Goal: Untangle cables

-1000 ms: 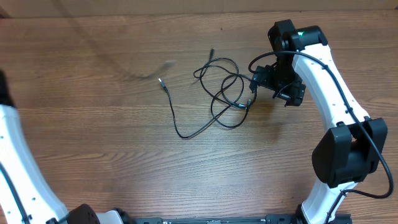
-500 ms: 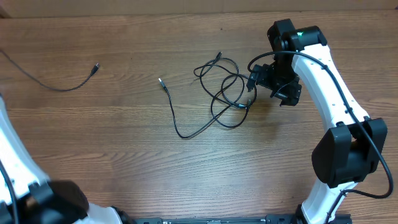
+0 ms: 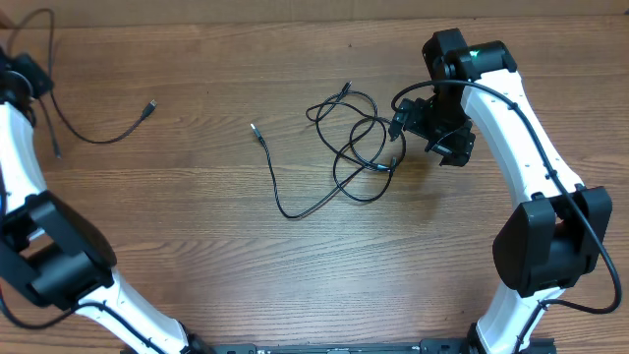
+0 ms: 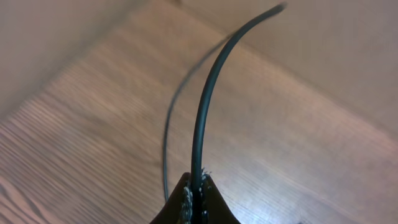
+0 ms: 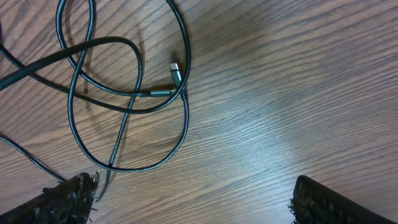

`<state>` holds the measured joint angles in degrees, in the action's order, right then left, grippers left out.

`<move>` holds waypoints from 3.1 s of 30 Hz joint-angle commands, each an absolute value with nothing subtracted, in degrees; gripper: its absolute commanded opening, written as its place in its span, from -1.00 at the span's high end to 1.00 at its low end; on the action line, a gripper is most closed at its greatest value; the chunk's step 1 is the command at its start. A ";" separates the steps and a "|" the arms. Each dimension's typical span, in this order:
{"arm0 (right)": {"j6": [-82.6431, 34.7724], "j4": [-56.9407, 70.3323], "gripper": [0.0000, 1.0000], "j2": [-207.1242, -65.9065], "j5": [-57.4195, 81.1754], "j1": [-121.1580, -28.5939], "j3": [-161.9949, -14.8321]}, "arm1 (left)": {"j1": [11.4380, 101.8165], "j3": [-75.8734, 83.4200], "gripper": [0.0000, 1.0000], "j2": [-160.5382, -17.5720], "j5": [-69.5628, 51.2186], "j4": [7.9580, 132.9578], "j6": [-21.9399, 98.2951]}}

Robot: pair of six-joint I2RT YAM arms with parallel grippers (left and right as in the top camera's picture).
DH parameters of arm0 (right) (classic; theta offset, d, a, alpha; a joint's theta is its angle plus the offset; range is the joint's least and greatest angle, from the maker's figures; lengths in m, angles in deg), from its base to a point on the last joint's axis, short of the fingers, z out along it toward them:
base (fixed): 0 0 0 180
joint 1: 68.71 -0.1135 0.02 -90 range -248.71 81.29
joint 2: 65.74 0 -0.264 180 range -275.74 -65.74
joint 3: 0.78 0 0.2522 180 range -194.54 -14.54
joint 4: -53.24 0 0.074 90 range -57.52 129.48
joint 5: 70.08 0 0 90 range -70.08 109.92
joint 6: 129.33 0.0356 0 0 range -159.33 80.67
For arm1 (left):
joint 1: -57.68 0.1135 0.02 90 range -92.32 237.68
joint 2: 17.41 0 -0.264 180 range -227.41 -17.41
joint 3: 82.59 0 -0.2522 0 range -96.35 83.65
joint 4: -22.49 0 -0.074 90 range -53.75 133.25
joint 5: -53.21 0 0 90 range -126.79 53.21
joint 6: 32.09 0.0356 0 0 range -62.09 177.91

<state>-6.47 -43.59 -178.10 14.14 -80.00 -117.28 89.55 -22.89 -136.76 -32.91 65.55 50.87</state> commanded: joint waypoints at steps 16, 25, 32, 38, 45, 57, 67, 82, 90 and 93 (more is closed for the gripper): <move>-3.54 -41.66 -1.00 -177.68 13.79 -80.33 -117.12 | 86.80 -25.95 -0.99 -135.29 -22.96 75.21 49.77; -3.56 -41.55 -1.00 -177.68 13.81 -80.33 -117.12 | 77.53 -25.95 -0.99 -126.68 -2.00 80.96 45.16; -3.81 -37.71 -1.00 -177.68 13.83 -80.22 -117.12 | 63.85 -25.14 -1.00 -128.41 3.75 82.84 38.14; -9.53 -39.32 -1.00 -177.68 16.24 -80.22 -117.12 | 52.51 -25.12 -0.99 -130.79 3.09 82.95 18.41; -9.84 -45.18 -1.00 -177.68 24.19 -80.22 -117.12 | 40.53 -25.10 -0.99 -135.14 -3.14 83.21 -2.97; -9.82 -44.20 -1.00 -177.68 26.51 -80.22 -117.12 | 37.47 -25.10 -0.89 -137.33 -19.36 90.82 -23.80; -9.77 -44.02 -0.99 -177.68 26.29 -80.22 -117.12 | 32.36 -25.08 0.68 -140.01 -27.14 88.02 -22.29; -9.62 -33.60 -0.99 -177.68 26.31 -80.22 -117.12 | 49.23 -62.41 0.92 -130.46 -19.47 82.16 32.86; -9.62 -33.60 -0.99 -177.68 26.31 -80.22 -117.12 | 52.00 -68.86 0.92 -127.82 -0.21 82.05 32.88; -9.62 -33.60 -1.00 -177.68 26.31 -80.22 -117.12 | 51.44 -68.86 0.92 -127.91 2.15 81.22 32.88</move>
